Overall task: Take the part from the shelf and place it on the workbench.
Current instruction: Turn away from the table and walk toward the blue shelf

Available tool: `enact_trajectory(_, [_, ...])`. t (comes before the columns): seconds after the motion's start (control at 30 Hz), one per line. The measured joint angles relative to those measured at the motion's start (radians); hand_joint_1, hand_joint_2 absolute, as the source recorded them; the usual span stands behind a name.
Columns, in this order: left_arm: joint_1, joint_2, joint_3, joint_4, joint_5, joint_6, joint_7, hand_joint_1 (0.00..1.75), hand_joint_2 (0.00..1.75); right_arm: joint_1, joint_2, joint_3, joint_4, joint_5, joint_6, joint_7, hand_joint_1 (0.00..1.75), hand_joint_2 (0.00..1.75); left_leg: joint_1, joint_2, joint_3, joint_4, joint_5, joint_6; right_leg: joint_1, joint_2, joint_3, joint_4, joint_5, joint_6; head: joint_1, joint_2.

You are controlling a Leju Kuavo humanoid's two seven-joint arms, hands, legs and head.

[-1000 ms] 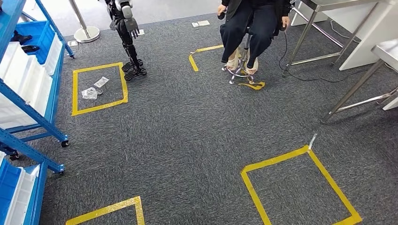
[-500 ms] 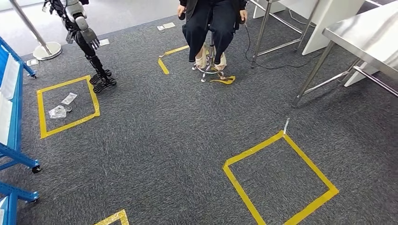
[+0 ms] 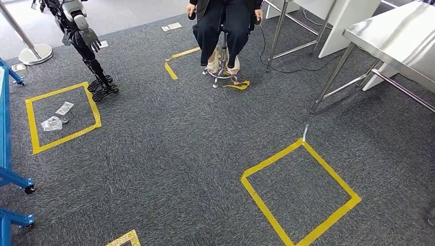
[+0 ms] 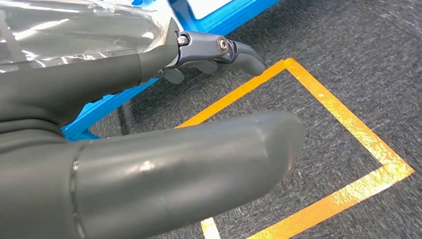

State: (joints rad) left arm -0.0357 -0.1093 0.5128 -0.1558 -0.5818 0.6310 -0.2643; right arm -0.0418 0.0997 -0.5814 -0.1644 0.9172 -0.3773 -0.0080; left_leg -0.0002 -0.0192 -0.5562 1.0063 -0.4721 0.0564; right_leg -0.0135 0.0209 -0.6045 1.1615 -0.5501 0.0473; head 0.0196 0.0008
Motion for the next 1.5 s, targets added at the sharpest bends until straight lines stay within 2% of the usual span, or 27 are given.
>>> enact_trajectory(0.07, [-0.001, -0.002, 0.0, 0.0, 0.0, 0.0, -0.002, 0.0, 0.0, 0.0, -0.001, 0.0, 0.0, -0.004, 0.0, 0.0, 0.0, 0.0, -0.003, -0.01, 0.001, 0.002, 0.002, -0.005, 0.005, 0.015, 0.072, -0.13, 0.038, -0.001, 0.0, 0.0])
enact_trajectory(0.1, [-0.001, -0.004, 0.0, 0.0, -0.001, 0.001, -0.002, 0.0, 0.0, 0.0, -0.002, 0.0, 0.0, -0.006, 0.0, 0.0, 0.0, 0.0, -0.005, -0.015, 0.0, 0.002, 0.003, -0.009, 0.008, 0.019, 0.089, -0.161, 0.046, -0.004, -0.001, 0.0])
enact_trajectory(0.17, [-0.001, -0.006, 0.0, 0.0, -0.005, 0.002, -0.003, 0.0, 0.0, -0.001, -0.002, 0.0, 0.0, -0.011, -0.001, 0.002, 0.0, 0.0, -0.006, -0.024, -0.004, 0.001, 0.008, -0.018, 0.01, 0.009, 0.093, -0.168, 0.051, -0.011, -0.002, 0.0])
enact_trajectory(0.23, [-0.001, -0.007, -0.001, 0.0, -0.01, 0.003, -0.002, 0.0, 0.0, -0.001, -0.001, -0.001, 0.0, -0.015, -0.002, 0.004, 0.0, 0.0, -0.004, -0.019, -0.012, 0.018, -0.004, -0.028, 0.001, -0.004, 0.097, -0.173, 0.057, -0.022, -0.002, 0.0])
enact_trajectory(0.3, [-0.002, -0.007, -0.002, 0.0, -0.014, 0.004, 0.0, 0.0, 0.0, 0.0, 0.0, -0.001, 0.0, -0.015, -0.004, 0.005, 0.0, 0.0, -0.001, -0.002, -0.05, 0.102, -0.056, -0.038, -0.006, -0.019, 0.098, -0.177, 0.06, -0.034, -0.004, 0.0])
enact_trajectory(0.37, [-0.002, -0.008, -0.003, 0.0, -0.017, 0.005, 0.002, 0.0, 0.0, 0.002, 0.0, -0.001, 0.0, -0.016, -0.006, 0.005, 0.0, 0.0, 0.005, 0.005, -0.113, 0.233, -0.118, -0.048, -0.004, -0.037, 0.097, -0.177, 0.06, -0.039, -0.005, 0.0])
enact_trajectory(0.4, [-0.002, -0.008, -0.004, 0.0, -0.018, 0.006, 0.003, 0.0, 0.0, 0.002, 0.0, -0.001, 0.0, -0.016, -0.006, 0.005, 0.0, 0.0, 0.009, 0.007, -0.137, 0.278, -0.13, -0.052, -0.004, -0.046, 0.097, -0.177, 0.059, -0.039, -0.005, 0.0])
enact_trajectory(0.43, [-0.002, -0.008, -0.004, 0.0, -0.019, 0.006, 0.004, 0.0, 0.0, 0.002, 0.0, -0.001, 0.0, -0.016, -0.007, 0.006, 0.0, 0.0, 0.013, 0.011, -0.142, 0.287, -0.122, -0.056, -0.004, -0.055, 0.097, -0.177, 0.059, -0.039, -0.005, 0.0])
enact_trajectory(0.47, [-0.002, -0.008, -0.004, 0.0, -0.019, 0.006, 0.006, 0.0, 0.0, 0.002, 0.0, -0.001, 0.0, -0.016, -0.007, 0.006, 0.0, 0.0, 0.017, 0.017, -0.128, 0.256, -0.096, -0.059, -0.004, -0.064, 0.098, -0.177, 0.058, -0.038, -0.005, 0.0])
enact_trajectory(0.53, [-0.003, -0.008, -0.004, 0.0, -0.02, 0.007, 0.007, 0.0, 0.0, 0.002, 0.001, -0.001, 0.0, -0.016, -0.007, 0.009, 0.0, 0.0, 0.023, 0.053, -0.06, 0.123, -0.032, -0.065, -0.004, -0.08, 0.102, -0.175, 0.054, -0.032, -0.005, 0.0])
enact_trajectory(0.57, [-0.005, -0.008, -0.005, -0.001, -0.021, 0.008, 0.007, 0.0, 0.0, 0.002, 0.002, -0.001, 0.0, -0.017, -0.008, 0.01, 0.0, 0.0, 0.023, 0.068, -0.032, 0.065, -0.011, -0.063, -0.001, -0.087, 0.101, -0.172, 0.05, -0.026, -0.005, 0.0])
enact_trajectory(0.63, [-0.01, -0.01, -0.005, -0.001, -0.022, 0.008, 0.008, 0.0, 0.0, 0.001, 0.001, -0.001, 0.0, -0.017, -0.009, 0.012, 0.0, 0.0, 0.015, 0.079, -0.013, 0.017, -0.003, -0.053, 0.005, -0.103, 0.102, -0.17, 0.045, -0.014, -0.004, 0.0])
enact_trajectory(0.7, [-0.01, -0.01, -0.005, -0.001, -0.023, 0.009, 0.008, 0.0, 0.0, 0.0, 0.001, -0.001, 0.0, -0.019, -0.01, 0.013, 0.0, 0.0, 0.009, 0.057, -0.019, 0.013, 0.003, -0.034, 0.003, -0.116, 0.103, -0.171, 0.044, -0.004, -0.003, 0.0])
enact_trajectory(0.77, [-0.01, -0.009, -0.005, -0.001, -0.025, 0.009, 0.01, 0.0, 0.0, -0.001, 0.002, -0.001, 0.0, -0.019, -0.011, 0.014, 0.0, 0.0, 0.009, 0.039, -0.021, 0.007, 0.011, -0.018, -0.001, -0.09, 0.087, -0.139, 0.022, 0.002, -0.002, 0.0])
enact_trajectory(0.83, [-0.013, -0.008, -0.006, -0.002, -0.029, 0.009, 0.012, 0.0, 0.0, 0.0, 0.003, -0.001, 0.0, -0.019, -0.013, 0.014, 0.0, 0.0, 0.008, 0.021, -0.023, 0.004, 0.016, -0.006, -0.002, -0.046, 0.033, -0.025, -0.032, -0.003, 0.0, 0.0])
enact_trajectory(0.9, [-0.014, -0.008, -0.007, -0.002, -0.032, 0.009, 0.014, 0.0, 0.0, 0.003, 0.005, -0.001, 0.0, -0.02, -0.013, 0.015, 0.0, 0.0, 0.005, -0.003, -0.027, 0.004, 0.019, -0.001, -0.002, -0.028, -0.028, 0.104, -0.077, -0.005, 0.001, 0.0])
enact_trajectory(0.93, [-0.013, -0.008, -0.008, -0.002, -0.033, 0.009, 0.015, 0.0, 0.0, 0.004, 0.005, -0.001, 0.0, -0.021, -0.013, 0.015, 0.0, 0.0, 0.003, -0.016, -0.027, 0.005, 0.019, 0.0, -0.002, -0.025, -0.04, 0.127, -0.079, -0.002, 0.0, 0.0])
enact_trajectory(0.97, [-0.013, -0.008, -0.008, -0.002, -0.033, 0.009, 0.017, 0.0, 0.0, 0.005, 0.005, -0.001, 0.0, -0.021, -0.014, 0.016, 0.0, 0.0, 0.002, -0.03, -0.027, 0.005, 0.02, -0.001, -0.002, -0.023, -0.033, 0.109, -0.065, 0.004, 0.0, 0.0])
enact_trajectory(1.0, [-0.012, -0.008, -0.008, -0.002, -0.034, 0.009, 0.018, 0.0, 0.0, 0.005, 0.005, -0.001, 0.0, -0.021, -0.014, 0.016, 0.0, 0.0, 0.002, -0.044, -0.026, 0.005, 0.021, -0.001, -0.002, -0.015, -0.007, 0.052, -0.037, 0.01, 0.0, 0.0])
enact_trajectory(1.07, [-0.013, -0.009, -0.009, -0.002, -0.034, 0.009, 0.019, 0.0, 0.0, 0.004, 0.005, -0.001, 0.0, -0.021, -0.014, 0.017, 0.0, 0.0, 0.001, -0.069, -0.025, 0.007, 0.022, -0.006, -0.004, 0.026, 0.059, -0.091, 0.018, 0.016, 0.001, 0.0])
enact_trajectory(1.13, [-0.013, -0.01, -0.009, -0.002, -0.034, 0.009, 0.019, 0.0, 0.0, 0.003, 0.005, -0.001, 0.0, -0.022, -0.015, 0.017, 0.0, 0.0, -0.002, -0.089, -0.028, 0.008, 0.025, -0.015, -0.002, 0.051, 0.088, -0.158, 0.04, 0.007, 0.0, 0.0])
enact_trajectory(1.2, [-0.011, -0.01, -0.01, -0.002, -0.035, 0.009, 0.019, 0.0, 0.0, 0.002, 0.006, -0.001, 0.0, -0.022, -0.015, 0.017, 0.0, 0.0, -0.001, -0.108, -0.033, 0.006, 0.03, -0.027, 0.0, 0.032, 0.092, -0.162, 0.044, -0.008, -0.001, 0.0])
enact_trajectory(1.27, [-0.008, -0.009, -0.011, -0.002, -0.035, 0.009, 0.02, 0.0, 0.0, 0.002, 0.005, -0.001, 0.0, -0.023, -0.017, 0.017, 0.0, 0.0, 0.0, -0.089, -0.045, 0.024, 0.016, -0.036, -0.004, 0.009, 0.097, -0.167, 0.051, -0.023, -0.002, 0.0])
enact_trajectory(1.3, [-0.008, -0.009, -0.012, -0.002, -0.036, 0.009, 0.021, 0.0, 0.0, 0.002, 0.005, -0.001, 0.0, -0.023, -0.017, 0.017, 0.0, 0.0, 0.001, -0.063, -0.062, 0.061, -0.009, -0.04, -0.006, -0.003, 0.097, -0.17, 0.053, -0.03, -0.004, 0.0])
enact_trajectory(1.37, [-0.01, -0.009, -0.014, -0.002, -0.038, 0.009, 0.024, 0.0, 0.0, 0.006, 0.005, -0.001, 0.0, -0.022, -0.017, 0.017, 0.0, 0.0, 0.003, -0.009, -0.119, 0.186, -0.079, -0.047, -0.003, -0.031, 0.097, -0.17, 0.052, -0.038, -0.007, 0.0])
enact_trajectory(1.43, [-0.011, -0.01, -0.015, -0.002, -0.04, 0.009, 0.025, 0.0, 0.0, 0.009, 0.005, -0.001, 0.0, -0.022, -0.018, 0.017, 0.0, 0.0, 0.006, 0.008, -0.167, 0.287, -0.123, -0.053, 0.0, -0.054, 0.097, -0.17, 0.05, -0.041, -0.007, 0.0])
enact_trajectory(1.5, [-0.011, -0.01, -0.015, -0.002, -0.041, 0.009, 0.025, 0.0, 0.0, 0.009, 0.005, -0.001, 0.0, -0.022, -0.018, 0.017, 0.0, 0.0, 0.007, 0.01, -0.177, 0.309, -0.129, -0.055, 0.001, -0.059, 0.097, -0.169, 0.049, -0.042, -0.007, 0.0])
